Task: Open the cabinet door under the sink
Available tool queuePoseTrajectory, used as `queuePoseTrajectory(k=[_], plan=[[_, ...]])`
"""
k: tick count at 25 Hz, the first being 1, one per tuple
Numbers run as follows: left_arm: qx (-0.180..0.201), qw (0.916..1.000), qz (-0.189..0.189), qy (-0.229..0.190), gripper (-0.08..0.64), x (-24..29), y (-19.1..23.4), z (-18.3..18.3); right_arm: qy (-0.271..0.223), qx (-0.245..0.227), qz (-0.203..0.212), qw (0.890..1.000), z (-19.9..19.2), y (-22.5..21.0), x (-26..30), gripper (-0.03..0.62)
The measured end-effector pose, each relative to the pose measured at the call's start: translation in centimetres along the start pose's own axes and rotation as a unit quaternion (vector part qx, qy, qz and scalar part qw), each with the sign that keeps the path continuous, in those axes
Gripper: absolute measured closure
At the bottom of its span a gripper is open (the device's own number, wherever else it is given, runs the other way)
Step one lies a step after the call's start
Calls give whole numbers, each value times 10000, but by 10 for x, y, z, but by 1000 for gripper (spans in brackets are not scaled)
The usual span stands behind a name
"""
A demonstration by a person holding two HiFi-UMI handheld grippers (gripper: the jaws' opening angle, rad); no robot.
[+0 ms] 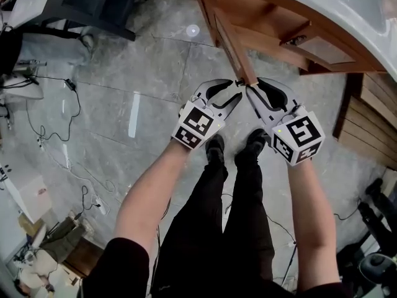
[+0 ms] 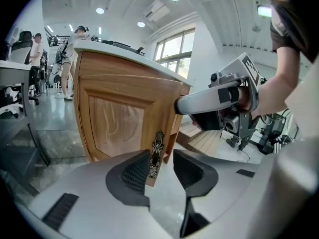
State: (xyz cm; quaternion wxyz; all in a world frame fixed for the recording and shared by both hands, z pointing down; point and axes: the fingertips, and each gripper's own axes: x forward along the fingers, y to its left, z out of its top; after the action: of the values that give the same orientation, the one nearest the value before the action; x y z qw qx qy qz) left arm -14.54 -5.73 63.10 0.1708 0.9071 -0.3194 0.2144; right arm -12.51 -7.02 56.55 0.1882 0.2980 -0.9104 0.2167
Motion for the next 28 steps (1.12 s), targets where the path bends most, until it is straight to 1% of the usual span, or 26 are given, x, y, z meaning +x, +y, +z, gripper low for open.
queuePoseTrajectory(k=[5,8,12,14,15,16,17,18,20,23,28], plan=[[-74,9999,86,-103,387,-26,1,-7,182,-83,299,9994,1,33,17,486],[-115,9997,178,-135,377,-34,6,-12,281,-129,428,9986,-2,44,26,486],[-92,9994,342,-61,362,-41,14,-20,418,-163,704,9965,-3,58,37,505],[-158,9985,512,-64,350,-44,20,-22,476,-260,854,9949,0,68,43,526],[-224,9978,618,-84,353,-48,25,-23,491,-297,908,9942,1,72,46,526],[-289,9970,714,-104,379,-52,31,-24,488,-301,949,9938,3,75,48,525],[-331,9963,789,-112,421,-56,35,-25,470,-265,977,9938,4,77,49,525],[-345,9959,835,-104,445,-59,38,-27,446,-202,985,9939,4,78,49,529],[-326,9956,878,-66,451,-63,41,-29,428,-69,930,9947,2,78,47,549],[-327,9948,969,-37,451,-68,44,-31,436,112,734,9963,-5,68,43,551],[-473,9921,1155,-114,452,-80,54,-37,394,307,449,9977,-13,48,34,551]])
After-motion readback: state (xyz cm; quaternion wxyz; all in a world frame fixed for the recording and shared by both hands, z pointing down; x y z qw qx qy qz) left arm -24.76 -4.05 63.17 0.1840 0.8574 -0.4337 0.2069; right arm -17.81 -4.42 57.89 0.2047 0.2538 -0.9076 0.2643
